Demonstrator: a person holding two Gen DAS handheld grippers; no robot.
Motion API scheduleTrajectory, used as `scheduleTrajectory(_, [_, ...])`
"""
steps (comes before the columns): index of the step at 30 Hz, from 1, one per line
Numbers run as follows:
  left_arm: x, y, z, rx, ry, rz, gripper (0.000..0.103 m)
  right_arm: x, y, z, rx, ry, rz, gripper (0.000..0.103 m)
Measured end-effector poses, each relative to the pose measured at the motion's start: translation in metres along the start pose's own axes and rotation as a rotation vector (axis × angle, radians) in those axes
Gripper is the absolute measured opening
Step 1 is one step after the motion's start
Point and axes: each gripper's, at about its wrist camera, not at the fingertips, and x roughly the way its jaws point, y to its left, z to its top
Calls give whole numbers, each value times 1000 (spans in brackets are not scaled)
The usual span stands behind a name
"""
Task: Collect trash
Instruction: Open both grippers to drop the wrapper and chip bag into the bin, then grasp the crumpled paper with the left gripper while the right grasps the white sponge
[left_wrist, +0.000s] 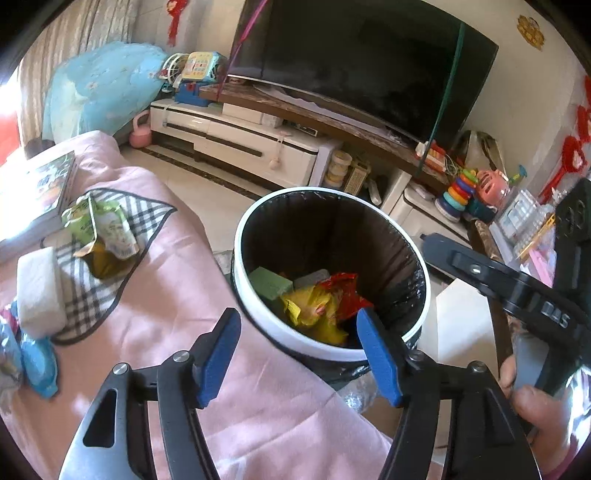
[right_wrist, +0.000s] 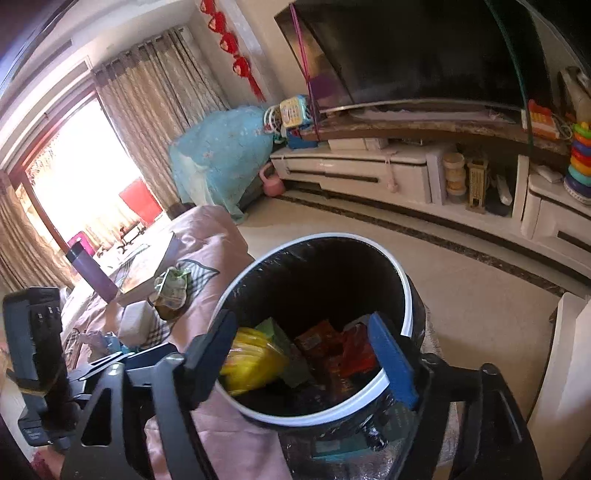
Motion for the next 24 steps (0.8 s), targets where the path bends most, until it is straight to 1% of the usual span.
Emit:
scheduleTrajectory(4, [-13,3,-8,-13,-21,0,65,-17,6,-5,7,-33,3,84])
scheduleTrajectory(6, [-26,7,-18,-24,-43,9,66,-23,10,-8,11,-37,13,86])
scheduleTrajectory(9, [-43,21,-36,-52,-56,30,68,-27,20,-15,8,-35,31,91])
scheduleTrajectory(12, [-61,38,-59,-97,-57,65,68,-22,35,-27,-7,-10,59,95])
scheduleTrajectory(18, [-102,75,-97,-193,-68,132,68,-5,74,-56,-46,56,123,97])
scheduleTrajectory(21, [-123,87,-106,-223,-83,169,69,4,94,-69,-68,80,155,97])
scheduleTrajectory(24, [-141,100,-116,-263,-100,196,71,13,117,-78,-107,93,209,97])
